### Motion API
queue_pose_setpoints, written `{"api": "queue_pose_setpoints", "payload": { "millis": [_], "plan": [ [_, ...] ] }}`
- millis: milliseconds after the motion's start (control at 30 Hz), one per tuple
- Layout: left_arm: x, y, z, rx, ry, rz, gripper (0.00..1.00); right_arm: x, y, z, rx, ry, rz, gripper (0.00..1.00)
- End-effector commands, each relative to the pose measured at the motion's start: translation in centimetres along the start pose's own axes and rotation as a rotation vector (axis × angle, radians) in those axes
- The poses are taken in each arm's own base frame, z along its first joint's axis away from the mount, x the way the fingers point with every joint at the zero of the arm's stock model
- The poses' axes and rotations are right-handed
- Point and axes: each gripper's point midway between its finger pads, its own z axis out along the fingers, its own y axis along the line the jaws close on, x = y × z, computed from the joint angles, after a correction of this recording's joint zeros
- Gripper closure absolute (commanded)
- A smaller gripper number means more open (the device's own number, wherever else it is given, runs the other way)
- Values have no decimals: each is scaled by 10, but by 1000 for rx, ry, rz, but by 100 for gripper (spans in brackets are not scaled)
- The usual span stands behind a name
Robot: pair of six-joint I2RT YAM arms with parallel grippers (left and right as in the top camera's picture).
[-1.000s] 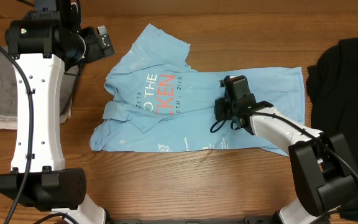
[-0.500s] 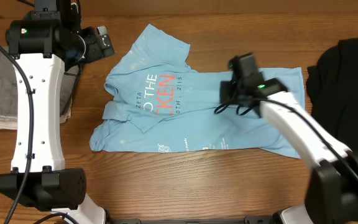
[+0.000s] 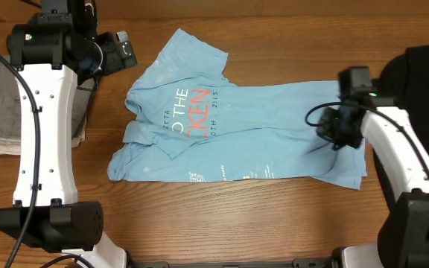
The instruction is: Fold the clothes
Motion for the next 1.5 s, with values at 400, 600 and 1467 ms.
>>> {"api": "queue_pose_setpoints", "payload": {
  "millis": [400, 600, 1467],
  "plan": [
    [-4, 0, -6, 7, -18, 19, 0, 10, -67, 50, -81, 61, 248, 92],
    [-4, 0, -6, 7, -18, 19, 0, 0, -63, 57, -111, 7, 215, 83],
    [-4, 0, -6, 7, -18, 19, 0, 34, -137, 87, 116, 149, 539, 59]
  ]
}}
